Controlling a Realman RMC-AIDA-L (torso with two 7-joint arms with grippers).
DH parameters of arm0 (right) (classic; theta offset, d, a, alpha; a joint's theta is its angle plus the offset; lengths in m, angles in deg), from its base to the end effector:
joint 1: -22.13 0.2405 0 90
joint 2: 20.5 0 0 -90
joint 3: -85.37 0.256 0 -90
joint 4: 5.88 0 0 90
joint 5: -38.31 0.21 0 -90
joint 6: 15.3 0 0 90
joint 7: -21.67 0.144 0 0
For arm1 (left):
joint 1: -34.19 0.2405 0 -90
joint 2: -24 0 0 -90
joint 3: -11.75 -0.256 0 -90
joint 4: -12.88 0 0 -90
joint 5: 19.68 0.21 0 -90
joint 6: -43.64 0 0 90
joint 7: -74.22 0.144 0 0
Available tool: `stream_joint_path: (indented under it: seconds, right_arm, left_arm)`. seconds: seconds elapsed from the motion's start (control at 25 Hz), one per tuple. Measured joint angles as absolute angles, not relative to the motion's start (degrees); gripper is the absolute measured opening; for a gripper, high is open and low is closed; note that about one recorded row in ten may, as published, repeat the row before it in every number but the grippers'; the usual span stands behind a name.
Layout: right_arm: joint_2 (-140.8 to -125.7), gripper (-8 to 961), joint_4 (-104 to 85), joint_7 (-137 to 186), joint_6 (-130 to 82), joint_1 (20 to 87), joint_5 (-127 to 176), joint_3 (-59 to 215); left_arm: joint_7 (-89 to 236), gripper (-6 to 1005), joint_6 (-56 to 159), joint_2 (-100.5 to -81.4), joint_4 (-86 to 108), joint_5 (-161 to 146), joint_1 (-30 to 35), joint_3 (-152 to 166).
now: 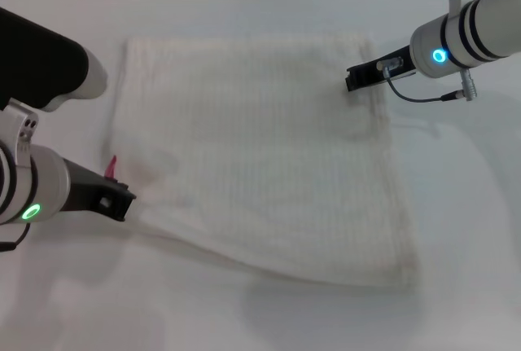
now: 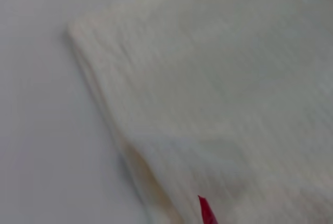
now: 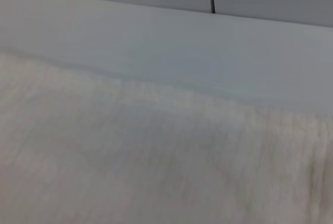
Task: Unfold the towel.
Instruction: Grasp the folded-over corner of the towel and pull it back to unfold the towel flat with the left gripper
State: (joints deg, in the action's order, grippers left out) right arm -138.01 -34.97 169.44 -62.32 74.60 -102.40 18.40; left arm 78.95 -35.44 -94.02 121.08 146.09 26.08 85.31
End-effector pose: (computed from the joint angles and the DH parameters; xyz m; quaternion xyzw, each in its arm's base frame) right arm 0.2186 0.4461 -0.0476 -0.8337 0.4727 -0.0236 0.2844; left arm -0.1870 0.2766 -0.0026 -0.8510 -0.3688 0.1538 0.3407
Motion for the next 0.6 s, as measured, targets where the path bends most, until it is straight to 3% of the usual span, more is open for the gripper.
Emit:
stream_joint_path:
  seconds: [0.6]
  right_arm:
    - [-138.70,-1,-38.1,169.3,-63.7,73.5,-102.4,17.7]
  left_arm:
    - [78.7,243,-35.7,-94.02,119.2,146.1,26.6,85.2]
